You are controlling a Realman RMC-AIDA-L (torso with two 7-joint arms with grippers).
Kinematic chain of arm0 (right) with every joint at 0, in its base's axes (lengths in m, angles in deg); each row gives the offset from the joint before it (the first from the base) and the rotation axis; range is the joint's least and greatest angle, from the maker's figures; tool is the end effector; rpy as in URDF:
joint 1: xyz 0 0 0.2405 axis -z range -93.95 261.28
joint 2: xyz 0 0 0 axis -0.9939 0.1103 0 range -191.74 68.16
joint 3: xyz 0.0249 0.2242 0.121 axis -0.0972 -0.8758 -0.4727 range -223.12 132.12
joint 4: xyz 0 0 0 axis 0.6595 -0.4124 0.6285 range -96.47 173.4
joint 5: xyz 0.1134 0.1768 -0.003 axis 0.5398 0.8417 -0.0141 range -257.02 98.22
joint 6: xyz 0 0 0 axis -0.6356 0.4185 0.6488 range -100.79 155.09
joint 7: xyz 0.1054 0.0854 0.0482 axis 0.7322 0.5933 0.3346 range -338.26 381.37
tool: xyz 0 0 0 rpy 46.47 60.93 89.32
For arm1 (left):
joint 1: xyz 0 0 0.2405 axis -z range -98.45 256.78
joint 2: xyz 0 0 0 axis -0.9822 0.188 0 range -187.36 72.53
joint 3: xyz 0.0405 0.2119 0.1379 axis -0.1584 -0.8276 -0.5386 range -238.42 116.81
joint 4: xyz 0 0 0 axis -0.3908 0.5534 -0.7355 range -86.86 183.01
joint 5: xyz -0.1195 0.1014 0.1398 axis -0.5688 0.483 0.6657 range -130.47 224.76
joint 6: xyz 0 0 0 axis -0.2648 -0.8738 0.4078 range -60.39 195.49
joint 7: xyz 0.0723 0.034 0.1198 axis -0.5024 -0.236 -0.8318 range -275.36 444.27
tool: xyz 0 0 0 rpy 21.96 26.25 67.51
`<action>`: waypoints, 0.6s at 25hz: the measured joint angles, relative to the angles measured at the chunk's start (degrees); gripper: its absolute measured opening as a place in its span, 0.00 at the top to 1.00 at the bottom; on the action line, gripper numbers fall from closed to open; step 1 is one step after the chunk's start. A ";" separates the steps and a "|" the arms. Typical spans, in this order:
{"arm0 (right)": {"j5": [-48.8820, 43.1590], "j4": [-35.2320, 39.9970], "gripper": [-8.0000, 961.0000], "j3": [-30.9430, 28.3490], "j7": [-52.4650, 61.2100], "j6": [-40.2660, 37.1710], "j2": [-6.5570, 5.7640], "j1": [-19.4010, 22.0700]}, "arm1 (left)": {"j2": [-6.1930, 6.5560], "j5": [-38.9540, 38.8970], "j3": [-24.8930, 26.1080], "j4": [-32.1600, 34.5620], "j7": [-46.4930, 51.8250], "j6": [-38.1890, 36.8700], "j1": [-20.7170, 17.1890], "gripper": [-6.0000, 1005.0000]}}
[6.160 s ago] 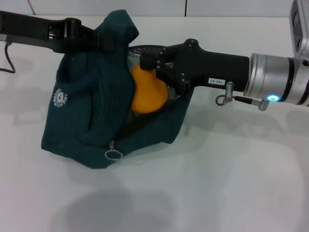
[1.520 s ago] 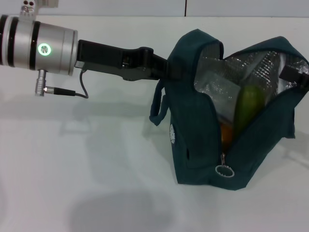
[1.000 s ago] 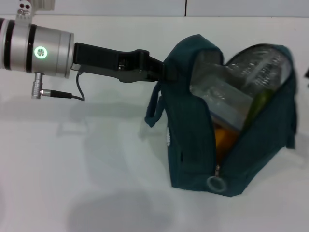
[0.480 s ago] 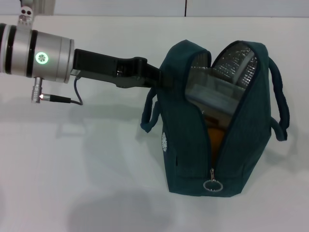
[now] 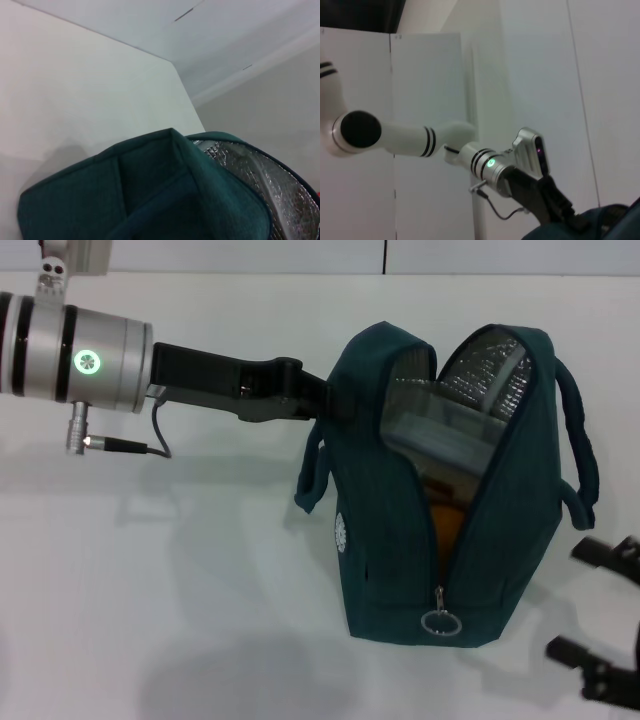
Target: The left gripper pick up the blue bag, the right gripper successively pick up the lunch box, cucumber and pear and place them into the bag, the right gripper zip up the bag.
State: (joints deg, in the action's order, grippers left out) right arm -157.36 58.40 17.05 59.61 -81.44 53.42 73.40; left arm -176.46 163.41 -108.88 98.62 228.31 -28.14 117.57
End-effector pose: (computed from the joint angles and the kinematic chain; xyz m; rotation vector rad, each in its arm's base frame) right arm 0.2990 0.1912 -0.0028 -2.4871 0.1725 1.2319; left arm -0.1814 0.3587 0.0131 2.4983 1.6597 0.5855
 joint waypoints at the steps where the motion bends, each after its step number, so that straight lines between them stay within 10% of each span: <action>1: -0.09 -1.34 0.09 0.56 -1.54 0.40 0.01 -0.34 | 0.00 -0.03 0.00 -0.28 0.00 0.00 0.01 0.95; 15: 0.12 -4.37 0.10 13.64 -7.95 11.07 0.62 -2.02 | -0.05 -0.31 0.00 -1.08 -0.21 -0.09 0.63 0.95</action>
State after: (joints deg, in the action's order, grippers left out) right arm -157.24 54.04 30.69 51.66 -70.37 54.05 71.39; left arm -176.51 163.10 -108.88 97.54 228.09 -28.23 118.20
